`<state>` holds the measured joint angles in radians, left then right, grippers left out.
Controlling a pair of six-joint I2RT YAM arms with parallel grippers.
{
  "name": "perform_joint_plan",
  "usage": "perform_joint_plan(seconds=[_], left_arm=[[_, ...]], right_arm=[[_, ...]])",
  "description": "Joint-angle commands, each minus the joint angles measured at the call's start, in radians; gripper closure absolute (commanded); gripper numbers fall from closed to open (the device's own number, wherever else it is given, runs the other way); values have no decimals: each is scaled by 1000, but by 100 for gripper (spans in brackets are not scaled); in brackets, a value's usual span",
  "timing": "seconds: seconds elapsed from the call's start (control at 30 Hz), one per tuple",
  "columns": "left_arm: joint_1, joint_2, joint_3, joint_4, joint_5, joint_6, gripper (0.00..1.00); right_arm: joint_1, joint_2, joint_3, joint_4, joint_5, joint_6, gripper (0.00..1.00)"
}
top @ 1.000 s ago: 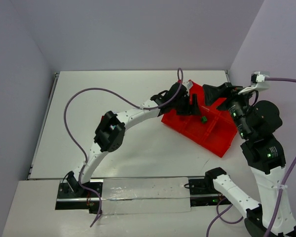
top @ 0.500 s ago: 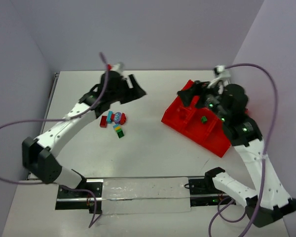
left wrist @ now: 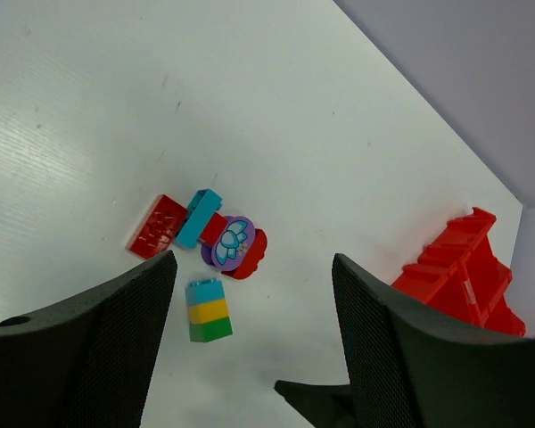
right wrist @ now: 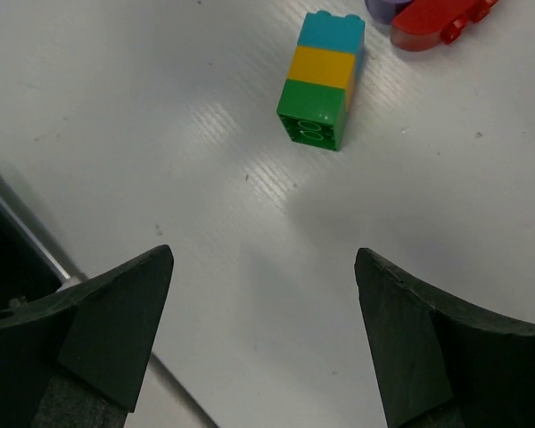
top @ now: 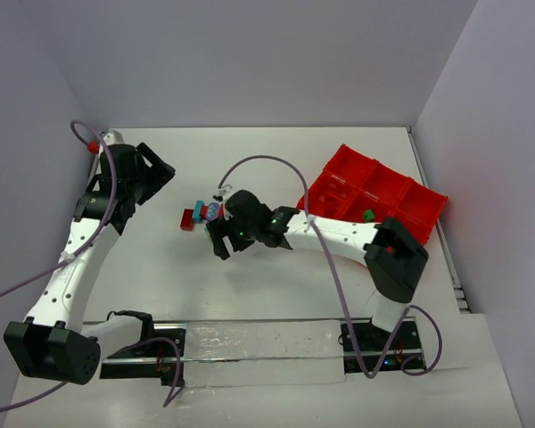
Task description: Sort the legos into containers by color
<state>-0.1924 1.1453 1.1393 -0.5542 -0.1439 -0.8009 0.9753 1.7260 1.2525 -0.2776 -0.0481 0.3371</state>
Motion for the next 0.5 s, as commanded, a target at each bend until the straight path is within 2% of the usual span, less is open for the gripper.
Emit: perform_joint_plan(seconds=[0.0, 0.47], left_arm=[[30, -22, 18, -30, 1, 18, 22], [34, -35, -12, 29, 81, 8, 20]], right_arm=[[11, 68, 15, 187, 125, -13, 10], [34, 263, 87, 296, 179, -37, 15]])
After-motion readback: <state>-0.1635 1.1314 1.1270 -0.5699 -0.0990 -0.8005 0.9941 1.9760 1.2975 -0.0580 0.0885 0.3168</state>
